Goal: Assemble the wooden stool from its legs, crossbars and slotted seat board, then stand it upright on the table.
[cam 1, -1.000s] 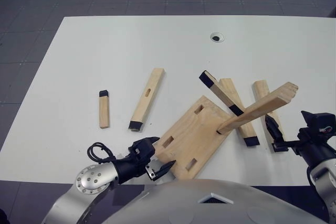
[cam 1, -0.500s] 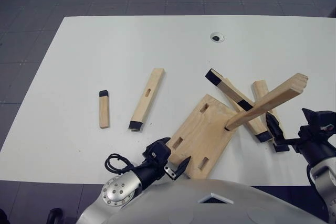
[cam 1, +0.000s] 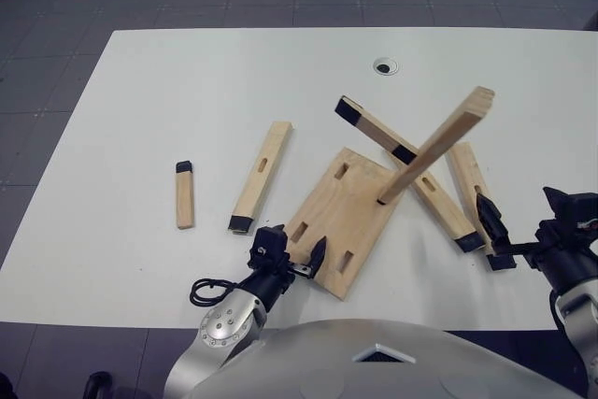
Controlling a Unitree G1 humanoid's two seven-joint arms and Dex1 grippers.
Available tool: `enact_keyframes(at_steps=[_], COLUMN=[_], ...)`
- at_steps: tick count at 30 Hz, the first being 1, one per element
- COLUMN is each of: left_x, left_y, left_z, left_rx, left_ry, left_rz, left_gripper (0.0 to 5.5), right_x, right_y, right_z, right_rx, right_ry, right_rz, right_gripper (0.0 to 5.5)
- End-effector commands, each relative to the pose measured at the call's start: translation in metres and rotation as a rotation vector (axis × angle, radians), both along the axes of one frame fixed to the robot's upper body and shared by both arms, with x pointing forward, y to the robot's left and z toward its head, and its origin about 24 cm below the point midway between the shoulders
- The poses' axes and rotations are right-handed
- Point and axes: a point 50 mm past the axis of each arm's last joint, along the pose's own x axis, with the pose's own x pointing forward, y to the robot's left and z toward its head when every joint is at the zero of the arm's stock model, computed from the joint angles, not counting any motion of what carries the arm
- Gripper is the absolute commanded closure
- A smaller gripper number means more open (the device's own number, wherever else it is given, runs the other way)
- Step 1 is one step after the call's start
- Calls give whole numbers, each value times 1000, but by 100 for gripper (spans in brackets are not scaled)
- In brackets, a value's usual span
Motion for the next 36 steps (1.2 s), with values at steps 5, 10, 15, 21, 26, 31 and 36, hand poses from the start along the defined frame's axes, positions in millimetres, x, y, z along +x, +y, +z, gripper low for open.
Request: enact_keyframes(at_steps=[5,10,15,21,26,31,36], left_x=[-17,-19,-16,-18,-18,-5,14], left_y=[31,20,4,-7,-5,15,29], left_z=[-33,-28,-8,2,5,13,41], left_rx=[307,231,82,2,5,125,205], left_ry=[213,244,232,246,241,131,-64], left_rz=[324,323,224,91,61,92,105], left_gripper=[76,76,76,76,76,76,76], right_x=[0,0,1,1,2,1,-3], right_y=[4,5,6,7,8,5,3], right_z=[3,3,2,0,0,-1,-6], right_rx=[3,4,9,8,8,-5,-24], right_ry=[-6,-5,-2,1,0,11,52], right_rz=[10,14,13,11,13,10,7], right_gripper=[4,4,4,4,4,4,4])
